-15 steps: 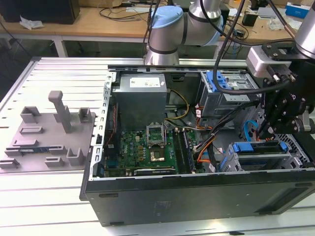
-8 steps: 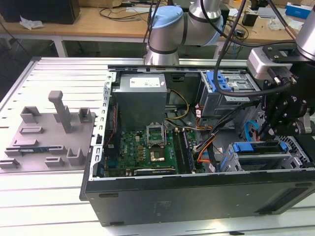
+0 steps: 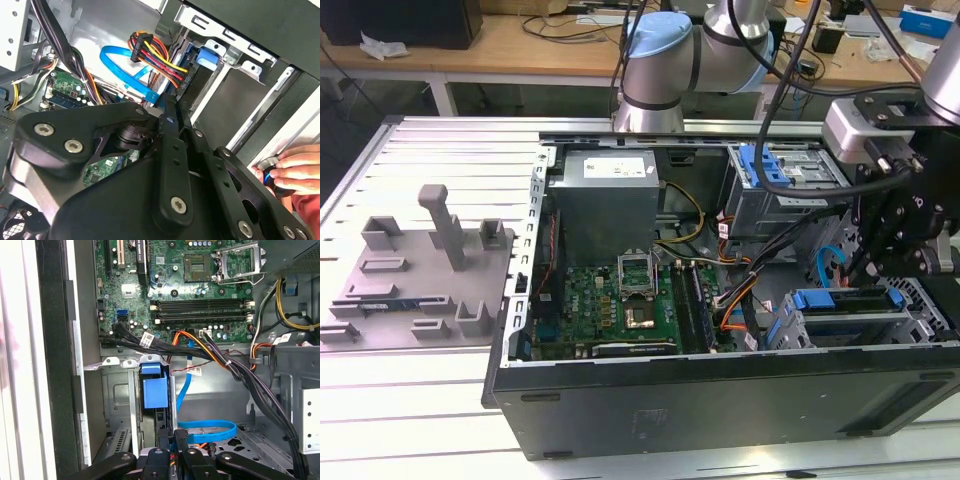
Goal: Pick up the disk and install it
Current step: 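Insert the second disk wire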
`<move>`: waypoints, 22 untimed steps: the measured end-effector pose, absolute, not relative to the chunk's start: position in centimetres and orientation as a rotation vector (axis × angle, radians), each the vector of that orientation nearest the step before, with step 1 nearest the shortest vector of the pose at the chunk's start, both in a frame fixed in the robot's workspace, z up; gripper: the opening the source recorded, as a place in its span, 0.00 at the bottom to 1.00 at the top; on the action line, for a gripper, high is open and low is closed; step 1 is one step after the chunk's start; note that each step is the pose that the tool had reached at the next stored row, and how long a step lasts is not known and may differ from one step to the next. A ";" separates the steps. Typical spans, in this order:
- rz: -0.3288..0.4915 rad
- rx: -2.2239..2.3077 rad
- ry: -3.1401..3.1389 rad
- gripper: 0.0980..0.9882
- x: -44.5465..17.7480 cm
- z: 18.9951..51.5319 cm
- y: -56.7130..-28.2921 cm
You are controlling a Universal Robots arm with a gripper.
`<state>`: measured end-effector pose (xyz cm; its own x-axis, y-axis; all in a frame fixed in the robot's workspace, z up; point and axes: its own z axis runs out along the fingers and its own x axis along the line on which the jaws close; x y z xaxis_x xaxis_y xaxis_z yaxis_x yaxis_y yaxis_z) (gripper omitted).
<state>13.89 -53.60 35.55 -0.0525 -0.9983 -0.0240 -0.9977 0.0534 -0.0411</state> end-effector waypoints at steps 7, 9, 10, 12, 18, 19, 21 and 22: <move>-0.021 -2.130 2.246 0.07 13.9 35.3 -53.7; -0.021 -2.130 2.246 0.07 14.0 35.3 -53.7; -0.020 -2.130 2.246 0.07 14.0 35.2 -53.8; -0.021 -2.130 2.246 0.07 14.0 35.2 -53.8; -0.021 -2.130 2.246 0.07 14.0 34.9 -53.8; -0.021 -2.130 2.246 0.07 14.0 34.9 -53.8; -0.021 -2.130 2.246 0.07 14.1 34.7 -53.8; -0.021 -2.130 2.246 0.07 14.1 34.6 -53.8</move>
<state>14.05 -53.84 34.63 -0.0524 -0.9983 -0.0238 -0.9977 0.0533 -0.0411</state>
